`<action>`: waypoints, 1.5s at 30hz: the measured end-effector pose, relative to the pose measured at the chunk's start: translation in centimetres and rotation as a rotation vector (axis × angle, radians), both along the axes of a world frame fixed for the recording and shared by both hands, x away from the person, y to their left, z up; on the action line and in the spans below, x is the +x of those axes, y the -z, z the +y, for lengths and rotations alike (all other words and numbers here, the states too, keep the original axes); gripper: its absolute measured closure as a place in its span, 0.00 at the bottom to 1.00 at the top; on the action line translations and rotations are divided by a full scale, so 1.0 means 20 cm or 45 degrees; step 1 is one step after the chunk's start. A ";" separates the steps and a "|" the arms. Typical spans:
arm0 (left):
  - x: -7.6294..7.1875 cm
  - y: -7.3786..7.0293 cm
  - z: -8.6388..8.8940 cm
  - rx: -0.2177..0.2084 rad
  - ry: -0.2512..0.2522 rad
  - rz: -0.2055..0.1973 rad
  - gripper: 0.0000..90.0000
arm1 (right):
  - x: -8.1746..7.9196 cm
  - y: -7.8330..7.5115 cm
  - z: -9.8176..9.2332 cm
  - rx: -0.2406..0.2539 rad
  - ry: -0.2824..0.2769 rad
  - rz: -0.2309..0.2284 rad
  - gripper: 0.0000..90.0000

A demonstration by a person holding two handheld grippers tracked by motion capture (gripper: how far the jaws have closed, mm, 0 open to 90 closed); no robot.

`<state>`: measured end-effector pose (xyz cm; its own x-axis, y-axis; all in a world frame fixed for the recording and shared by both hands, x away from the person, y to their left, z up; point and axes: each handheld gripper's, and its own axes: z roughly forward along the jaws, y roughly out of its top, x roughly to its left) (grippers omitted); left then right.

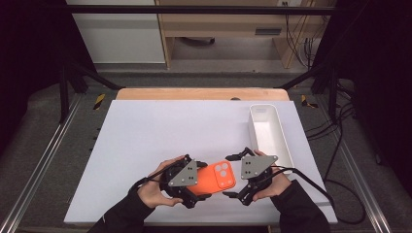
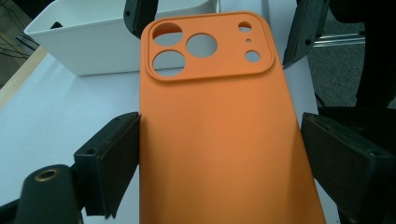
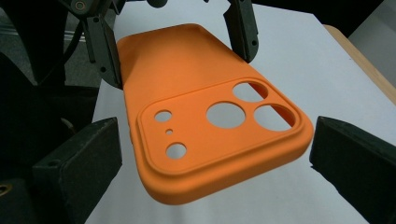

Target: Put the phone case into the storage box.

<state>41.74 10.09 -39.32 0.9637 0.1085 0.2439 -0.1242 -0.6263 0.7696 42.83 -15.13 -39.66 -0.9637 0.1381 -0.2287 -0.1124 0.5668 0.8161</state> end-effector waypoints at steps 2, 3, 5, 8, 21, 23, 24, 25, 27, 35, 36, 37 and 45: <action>0.00 0.00 0.00 -0.002 0.004 0.001 0.15 | 0.00 0.01 0.00 0.007 -0.010 0.012 0.03; 0.00 0.00 0.00 -0.002 0.004 0.001 0.15 | 0.00 0.01 0.00 0.007 -0.010 0.012 0.03; 0.00 0.00 -0.01 -0.003 0.014 0.005 0.15 | 0.01 0.01 0.01 0.017 -0.021 0.020 0.04; 0.00 0.00 -0.02 -0.008 0.023 0.014 0.15 | 0.01 0.02 0.02 0.014 -0.035 0.022 0.04; 0.00 0.01 -0.03 -0.021 0.063 0.047 0.15 | 0.03 0.06 0.04 0.026 -0.127 0.073 0.07; 0.00 0.01 -0.03 -0.023 0.073 0.057 0.15 | 0.03 0.06 0.04 0.033 -0.142 0.074 0.08; 0.00 0.01 -0.03 -0.023 0.076 0.063 0.15 | 0.03 0.06 0.04 0.036 -0.149 0.076 0.08; 0.00 0.02 -0.03 -0.025 0.082 0.066 0.15 | 0.03 0.06 0.04 0.038 -0.156 0.080 0.09; 0.00 0.02 -0.03 -0.025 0.087 0.070 0.15 | 0.03 0.06 0.04 0.042 -0.170 0.083 0.10; 0.00 0.03 -0.03 -0.018 0.101 0.081 0.16 | 0.02 0.07 0.04 0.056 -0.196 0.102 0.12; 0.00 0.03 -0.03 -0.017 0.100 0.081 0.16 | 0.02 0.07 0.04 0.056 -0.196 0.102 0.12; 0.00 0.03 -0.03 -0.018 0.101 0.085 0.16 | 0.02 0.07 0.04 0.055 -0.198 0.112 0.13; 0.00 0.03 -0.03 -0.015 0.100 0.097 0.16 | 0.03 0.07 0.04 0.063 -0.207 0.131 0.13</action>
